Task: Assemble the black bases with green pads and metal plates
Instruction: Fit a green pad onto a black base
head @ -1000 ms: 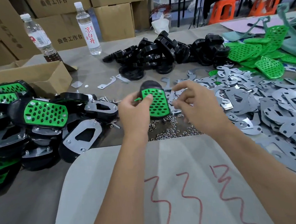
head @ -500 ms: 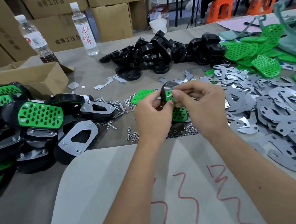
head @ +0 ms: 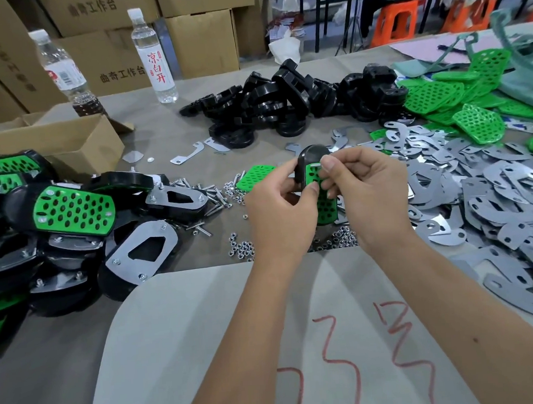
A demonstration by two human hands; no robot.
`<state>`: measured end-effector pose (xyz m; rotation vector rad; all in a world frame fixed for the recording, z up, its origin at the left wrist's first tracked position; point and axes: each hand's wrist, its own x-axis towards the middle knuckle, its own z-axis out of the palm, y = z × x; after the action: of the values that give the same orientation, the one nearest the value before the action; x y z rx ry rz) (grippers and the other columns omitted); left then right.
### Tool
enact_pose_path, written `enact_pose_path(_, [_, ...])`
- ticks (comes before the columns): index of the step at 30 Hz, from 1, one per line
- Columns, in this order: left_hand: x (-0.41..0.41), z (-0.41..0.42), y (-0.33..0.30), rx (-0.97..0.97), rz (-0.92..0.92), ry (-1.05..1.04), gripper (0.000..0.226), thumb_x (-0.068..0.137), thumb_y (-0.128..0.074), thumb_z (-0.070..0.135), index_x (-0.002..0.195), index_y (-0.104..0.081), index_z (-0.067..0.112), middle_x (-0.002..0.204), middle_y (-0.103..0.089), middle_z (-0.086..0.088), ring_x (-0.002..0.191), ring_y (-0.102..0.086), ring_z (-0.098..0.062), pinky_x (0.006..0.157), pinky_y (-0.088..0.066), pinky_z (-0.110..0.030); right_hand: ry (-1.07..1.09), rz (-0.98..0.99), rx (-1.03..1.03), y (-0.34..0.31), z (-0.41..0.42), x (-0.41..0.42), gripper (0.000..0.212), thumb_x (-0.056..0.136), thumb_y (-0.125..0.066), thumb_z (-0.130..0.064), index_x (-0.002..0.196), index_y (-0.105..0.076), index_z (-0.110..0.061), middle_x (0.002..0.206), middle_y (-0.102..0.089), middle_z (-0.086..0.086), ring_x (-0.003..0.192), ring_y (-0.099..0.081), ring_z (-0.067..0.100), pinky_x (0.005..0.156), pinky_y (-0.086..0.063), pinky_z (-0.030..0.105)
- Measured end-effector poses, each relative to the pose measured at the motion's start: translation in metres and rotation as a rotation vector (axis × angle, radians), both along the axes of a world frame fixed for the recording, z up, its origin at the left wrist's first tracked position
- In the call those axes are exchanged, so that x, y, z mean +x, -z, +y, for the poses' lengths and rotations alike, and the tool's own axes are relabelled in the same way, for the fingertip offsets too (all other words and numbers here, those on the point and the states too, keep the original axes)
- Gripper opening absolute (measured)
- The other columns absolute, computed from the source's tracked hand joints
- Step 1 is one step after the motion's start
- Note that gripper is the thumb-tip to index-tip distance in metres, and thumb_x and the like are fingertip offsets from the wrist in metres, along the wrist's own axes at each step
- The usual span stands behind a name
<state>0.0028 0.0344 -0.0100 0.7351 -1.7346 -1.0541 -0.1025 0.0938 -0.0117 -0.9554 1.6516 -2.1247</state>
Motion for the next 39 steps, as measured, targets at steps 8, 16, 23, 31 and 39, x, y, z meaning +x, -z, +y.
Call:
enact_pose_path(8, [0.001,0.001,0.002,-0.071,-0.067,-0.056,0.029,0.081,-0.07,0.018,0.108,-0.077,0.026,0.076,-0.07,0.013,0.073,-0.069,-0.007,0.07,-0.059,-0.037,0.118,0.272,0.12,-0.003,0.003,-0.003,0.017,0.09,-0.078,-0.012,0.08,-0.072,-0.024,0.072,-0.072,-0.002,0.066,-0.069,0.02,0.066,-0.058,0.037])
enact_pose_path(16, [0.004,0.001,0.0,-0.363,-0.226,-0.146,0.032,0.086,-0.072,0.019,0.118,-0.074,0.018,0.076,-0.066,0.007,0.072,-0.061,-0.019,0.069,-0.05,-0.04,-0.016,-0.016,0.12,-0.005,0.002,-0.002,0.013,0.092,-0.076,-0.01,0.08,-0.073,-0.014,0.068,-0.074,0.003,0.055,-0.062,0.012,0.052,-0.048,0.021])
enact_pose_path(23, [0.005,-0.002,-0.001,-0.43,-0.25,-0.2,0.049,0.085,-0.076,0.017,0.133,-0.071,0.016,0.085,-0.073,-0.003,0.077,-0.063,-0.027,0.065,-0.033,-0.028,-0.05,0.022,0.093,-0.005,0.001,-0.001,0.015,0.094,-0.074,-0.007,0.08,-0.071,-0.011,0.067,-0.073,0.005,0.053,-0.061,0.011,0.05,-0.047,0.019])
enact_pose_path(31, [0.005,0.001,-0.003,-0.313,-0.198,-0.143,0.051,0.085,-0.075,0.018,0.136,-0.069,0.017,0.086,-0.076,-0.002,0.071,-0.066,-0.027,0.071,-0.053,-0.039,-0.031,0.218,0.116,-0.002,0.003,-0.004,0.015,0.092,-0.074,-0.008,0.079,-0.069,-0.012,0.068,-0.072,0.003,0.054,-0.062,0.011,0.054,-0.047,0.018])
enact_pose_path(39, [0.005,0.002,-0.005,-0.172,-0.168,-0.09,0.051,0.08,-0.061,0.022,0.129,-0.073,0.022,0.071,-0.067,0.004,0.068,-0.062,-0.016,0.071,-0.053,-0.037,0.002,0.402,0.156,-0.002,0.002,-0.009,0.015,0.09,-0.077,-0.01,0.077,-0.069,-0.014,0.067,-0.07,0.0,0.058,-0.063,0.023,0.057,-0.052,0.036])
